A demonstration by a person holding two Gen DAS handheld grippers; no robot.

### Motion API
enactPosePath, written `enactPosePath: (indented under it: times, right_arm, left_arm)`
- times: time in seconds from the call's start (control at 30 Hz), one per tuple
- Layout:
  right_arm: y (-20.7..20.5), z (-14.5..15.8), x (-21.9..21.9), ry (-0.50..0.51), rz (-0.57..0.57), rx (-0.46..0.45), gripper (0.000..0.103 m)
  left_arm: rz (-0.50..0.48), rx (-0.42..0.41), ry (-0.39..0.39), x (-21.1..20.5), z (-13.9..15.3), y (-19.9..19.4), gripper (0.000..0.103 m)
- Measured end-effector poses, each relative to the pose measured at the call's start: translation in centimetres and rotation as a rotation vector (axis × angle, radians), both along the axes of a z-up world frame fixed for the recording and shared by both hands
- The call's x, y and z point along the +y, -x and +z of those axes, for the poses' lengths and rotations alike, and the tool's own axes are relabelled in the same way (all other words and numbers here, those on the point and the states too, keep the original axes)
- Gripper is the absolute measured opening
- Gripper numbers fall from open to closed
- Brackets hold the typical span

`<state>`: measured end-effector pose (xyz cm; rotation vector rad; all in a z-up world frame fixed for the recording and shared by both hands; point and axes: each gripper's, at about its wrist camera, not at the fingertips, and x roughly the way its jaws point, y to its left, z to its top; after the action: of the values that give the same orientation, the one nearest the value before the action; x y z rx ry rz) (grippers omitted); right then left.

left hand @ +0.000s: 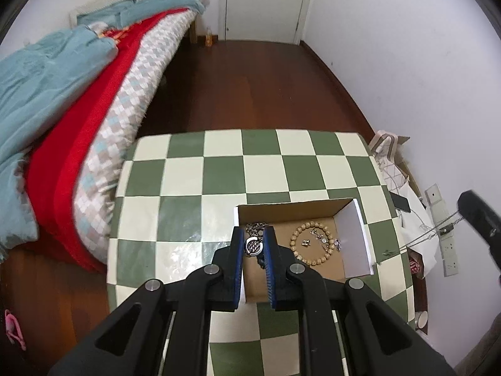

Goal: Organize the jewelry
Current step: 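Carry the black ring and silver charm over the white box, then open both grippers to drop the ring and charm into the box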

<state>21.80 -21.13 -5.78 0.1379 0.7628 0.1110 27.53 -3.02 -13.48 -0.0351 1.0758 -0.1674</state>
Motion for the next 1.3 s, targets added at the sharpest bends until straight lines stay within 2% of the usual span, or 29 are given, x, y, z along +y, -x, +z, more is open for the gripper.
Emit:
enactPosePath:
  times: [0.33, 0.63, 0.67, 0.73, 0.77, 0.8, 0.83, 0.9, 0.93, 1.0, 1.07, 1.13, 1.2, 1.3]
  right_arm:
    - [-5.6, -6.3, 0.2, -0.041, 0.017, 0.168, 0.01]
    - [-10.1, -10.7, 0.0, -0.06, 0.012, 0.318, 0.011]
    - [-10.4, -11.1, -0.1, -0.06, 0.011, 0.335, 0.012]
    - [-10.8, -11.6, -0.1, -0.059, 0.01, 0.364, 0.013]
    - [-10.9, -11.9, -0.2, -0.053, 0.005, 0.378, 0.014]
    - [-11.0, -12.0, -0.3, -0.052, 0.004, 0.383, 0.023]
    - [-10.9, -12.1, -0.4, -0.049, 0.001, 0.388, 0.036]
    - [-10.7, -12.3, -0.6, -0.039, -0.014, 0.394, 0.052]
    - [-10.6, -12.4, -0.7, -0.038, -0.018, 0.396, 0.054]
    - [-10.3, -12.6, -0.8, -0.018, -0.028, 0.41, 0.054]
    - [-10.0, -12.9, -0.8, 0.017, -0.041, 0.429, 0.062]
    - [-9.6, -13.3, -0.7, 0.058, -0.051, 0.446, 0.091]
    - [-9.1, -13.8, -0.5, 0.094, -0.056, 0.469, 0.099]
    - [-8.3, -14.5, -0.1, 0.137, -0.053, 0.495, 0.1]
  left_arm:
    - [-0.027, 0.141, 0.028, -0.8, -4.9, -4.2, 0.01]
    - [-0.032, 0.191, 0.041, -1.5, -6.6, -6.2, 0.012]
    - [-0.03, 0.189, 0.039, -1.5, -6.5, -6.2, 0.015]
    - [-0.019, 0.181, 0.03, -1.3, -6.3, -6.3, 0.029]
    - [-0.011, 0.171, 0.031, -1.1, -6.1, -6.3, 0.047]
    - [-0.003, 0.164, 0.031, -1.0, -6.0, -6.3, 0.064]
    - [0.011, 0.15, 0.029, -0.7, -5.7, -6.2, 0.07]
    - [0.036, 0.132, 0.018, -0.1, -5.2, -6.1, 0.077]
    - [0.053, 0.126, 0.003, 0.3, -5.0, -6.0, 0.081]
    - [0.076, 0.113, -0.029, 0.7, -4.8, -5.9, 0.1]
    - [0.096, 0.094, -0.075, 1.0, -4.6, -5.5, 0.102]
    - [0.113, 0.076, -0.117, 1.3, -4.6, -4.9, 0.102]
    - [0.133, 0.055, -0.153, 1.5, -4.7, -4.1, 0.102]
    - [0.145, 0.045, -0.183, 1.6, -5.0, -2.9, 0.102]
